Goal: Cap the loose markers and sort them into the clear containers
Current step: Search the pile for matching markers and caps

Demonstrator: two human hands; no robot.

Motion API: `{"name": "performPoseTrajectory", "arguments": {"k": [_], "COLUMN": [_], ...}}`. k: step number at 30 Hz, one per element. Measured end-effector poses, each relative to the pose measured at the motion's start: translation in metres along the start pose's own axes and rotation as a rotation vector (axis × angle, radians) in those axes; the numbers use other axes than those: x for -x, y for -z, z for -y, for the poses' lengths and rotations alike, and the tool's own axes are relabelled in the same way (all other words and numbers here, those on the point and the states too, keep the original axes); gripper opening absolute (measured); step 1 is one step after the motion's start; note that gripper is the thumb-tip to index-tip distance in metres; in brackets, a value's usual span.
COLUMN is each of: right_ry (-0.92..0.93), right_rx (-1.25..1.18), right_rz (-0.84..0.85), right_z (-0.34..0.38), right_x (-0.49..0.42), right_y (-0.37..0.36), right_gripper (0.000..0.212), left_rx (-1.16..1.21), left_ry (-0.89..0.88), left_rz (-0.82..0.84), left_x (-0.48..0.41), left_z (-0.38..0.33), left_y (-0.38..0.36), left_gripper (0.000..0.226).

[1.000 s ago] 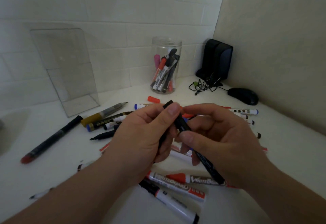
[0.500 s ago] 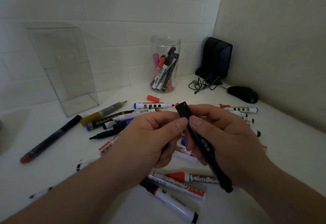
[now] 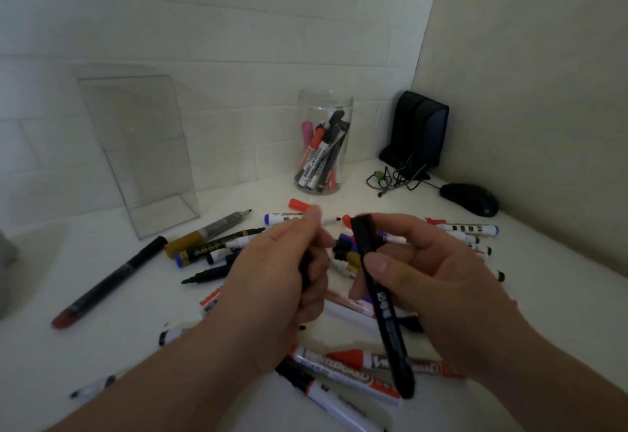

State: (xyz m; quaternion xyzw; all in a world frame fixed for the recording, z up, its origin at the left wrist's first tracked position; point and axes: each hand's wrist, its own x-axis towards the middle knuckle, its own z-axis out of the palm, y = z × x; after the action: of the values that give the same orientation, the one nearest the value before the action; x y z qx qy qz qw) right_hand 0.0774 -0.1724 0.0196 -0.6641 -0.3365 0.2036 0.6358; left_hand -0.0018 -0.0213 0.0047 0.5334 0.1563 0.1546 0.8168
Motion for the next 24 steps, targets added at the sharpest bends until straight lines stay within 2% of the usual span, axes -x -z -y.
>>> {"name": "performPoseTrajectory", "arguments": {"k": [3, 5, 8, 11, 18, 21, 24], "right_ry": [0.015, 0.042, 0.173, 0.314, 0.491, 0.437, 0.236], "right_rx": [0.027, 0.044, 0.216, 0.289, 0.324, 0.388, 0.46], "right_rz": [-0.045, -0.089, -0.151, -0.305, -0.636, -0.716, -0.586], "right_z": [0.011, 0.023, 0.048, 0.077, 0.115, 0.107, 0.093], "right_x": [0.0, -0.004, -0.019, -0.058, -0.189, -0.229, -0.256], "right_y": [-0.009, -0.014, -0.02, -0.021, -0.006, -0.005, -0.005], "right_gripper": [0.046, 0.045, 0.037, 0.031, 0.018, 0.013, 0.011], "left_rx": [0.238, 0.391, 0.532, 0.471, 0.47, 0.488, 0.547], "left_ry": [0.035, 0.049, 0.08, 0.106, 0.125, 0.139, 0.132], "left_rz": [-0.093, -0.133, -0.17, -0.188, -0.25, -0.255, -0.259], "left_x": [-0.004, -0.006, -0.006, -0.009, -0.02, -0.022, -0.023], "left_z": [-0.009, -0.016, -0.024, -0.028, -0.023, -0.021, -0.023], "left_y": [0.008, 0.012, 0.013, 0.015, 0.022, 0.026, 0.028], "left_gripper": [0.017, 0.006, 0.015, 0.02, 0.015, 0.013, 0.015]}}
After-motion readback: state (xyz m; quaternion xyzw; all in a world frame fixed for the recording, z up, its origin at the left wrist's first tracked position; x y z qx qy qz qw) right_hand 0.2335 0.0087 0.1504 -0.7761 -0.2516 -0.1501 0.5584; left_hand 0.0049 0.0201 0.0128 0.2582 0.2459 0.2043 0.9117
